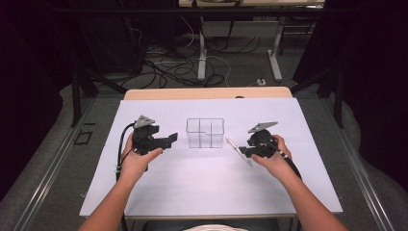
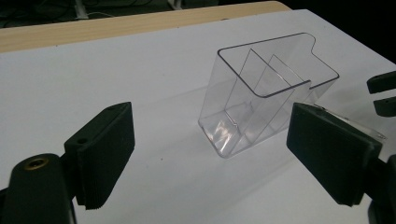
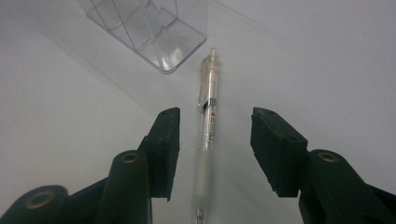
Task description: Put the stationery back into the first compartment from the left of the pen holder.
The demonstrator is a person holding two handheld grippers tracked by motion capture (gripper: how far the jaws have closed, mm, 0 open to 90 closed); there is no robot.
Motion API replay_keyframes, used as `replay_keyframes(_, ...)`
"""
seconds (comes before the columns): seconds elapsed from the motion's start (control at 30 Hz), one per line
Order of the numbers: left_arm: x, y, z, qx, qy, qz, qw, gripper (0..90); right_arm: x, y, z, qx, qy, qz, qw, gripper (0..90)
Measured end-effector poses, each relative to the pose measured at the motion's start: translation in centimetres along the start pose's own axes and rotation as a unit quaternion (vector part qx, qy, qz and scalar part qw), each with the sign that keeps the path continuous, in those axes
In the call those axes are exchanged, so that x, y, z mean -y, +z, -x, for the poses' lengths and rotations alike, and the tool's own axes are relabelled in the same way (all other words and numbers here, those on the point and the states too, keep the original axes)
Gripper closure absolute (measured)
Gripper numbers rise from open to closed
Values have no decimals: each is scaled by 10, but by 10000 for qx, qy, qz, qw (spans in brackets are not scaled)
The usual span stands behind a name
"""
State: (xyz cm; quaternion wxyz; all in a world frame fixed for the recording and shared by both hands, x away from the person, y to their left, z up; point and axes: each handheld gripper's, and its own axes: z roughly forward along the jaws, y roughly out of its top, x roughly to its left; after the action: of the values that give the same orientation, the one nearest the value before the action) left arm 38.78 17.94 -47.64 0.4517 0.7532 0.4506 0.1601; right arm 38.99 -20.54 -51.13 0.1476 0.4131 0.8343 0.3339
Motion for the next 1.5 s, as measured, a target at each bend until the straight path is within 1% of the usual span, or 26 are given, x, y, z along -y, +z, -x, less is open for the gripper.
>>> replay_keyframes(0.03,0,0,0,-7,0,-3,10000,153,1,2,0,-63,5,-21,10000,547)
replay_keyframes(0.07,0,0,0,-12,0,-6,10000,153,1,3,1,-38,0,-41,10000,558)
replay_keyframes(0.13,1,0,0,-15,-29,9,10000,154,3,5,0,-30,84,-129,9999,586)
replay_keyframes(0.17,1,0,0,-13,4,-16,10000,155,4,6,-1,-35,216,-183,9996,597)
replay_keyframes(0.27,1,0,1,-31,28,-31,10000,158,7,11,0,-19,344,-376,9987,616)
replay_keyframes(0.33,1,0,2,-15,0,-25,10000,158,7,12,0,3,405,-411,9983,627)
replay_keyframes(0.4,1,0,1,-44,37,-34,10000,158,8,14,0,-16,426,-459,9980,636)
replay_keyframes(0.47,2,0,1,-40,22,-54,10000,159,8,15,0,53,466,-575,9972,645)
replay_keyframes(0.53,2,1,1,-42,27,-52,10000,159,9,18,-1,40,483,-581,9971,650)
replay_keyframes(0.6,2,1,1,-27,44,-89,9999,159,8,18,-1,87,509,-736,9960,674)
replay_keyframes(0.73,3,1,0,-19,37,-116,9999,159,8,19,-2,47,578,-897,9943,681)
replay_keyframes(0.77,3,1,0,-21,42,-124,9999,159,7,19,-2,43,625,-994,9931,686)
replay_keyframes(0.8,3,1,0,-9,6,-123,9999,159,7,19,-2,43,625,-994,9931,686)
replay_keyframes(0.83,3,1,-1,-32,51,-132,9999,159,8,20,-1,-25,561,-969,9937,688)
replay_keyframes(0.87,3,1,-1,-31,46,-135,9999,159,7,20,-2,28,612,-1095,9921,692)
replay_keyframes(0.93,3,1,-1,-32,44,-139,9999,159,8,21,-1,-20,549,-1051,9929,696)
replay_keyframes(1.0,3,1,-1,-31,44,-137,9999,159,8,21,-2,1,540,-1147,9919,712)
replay_keyframes(1.03,3,1,-1,-28,43,-138,9999,159,9,23,-2,-23,555,-1063,9928,717)
replay_keyframes(1.07,3,1,-1,-25,41,-139,9999,159,9,24,-3,0,599,-1064,9925,723)
replay_keyframes(1.1,3,1,-1,-22,43,-143,9999,159,6,20,-2,-11,475,-1390,9892,724)
replay_keyframes(1.13,3,1,-1,-24,42,-145,9999,159,7,22,-3,-8,523,-1340,9896,727)
replay_keyframes(1.17,3,1,-1,-23,44,-145,9999,159,8,24,-2,-29,511,-1213,9913,730)
replay_keyframes(1.2,3,1,-1,-21,45,-146,9999,159,8,24,-2,-44,505,-1255,9908,734)
replay_keyframes(1.27,3,1,-1,-24,45,-150,9999,159,9,25,-3,-47,539,-1231,9909,741)
replay_keyframes(1.4,3,1,-1,-7,-24,-147,9999,159,9,26,-3,-26,495,-1264,9907,761)
replay_keyframes(1.5,3,1,-1,-33,9,-139,9999,159,7,26,-4,35,564,-1367,9890,769)
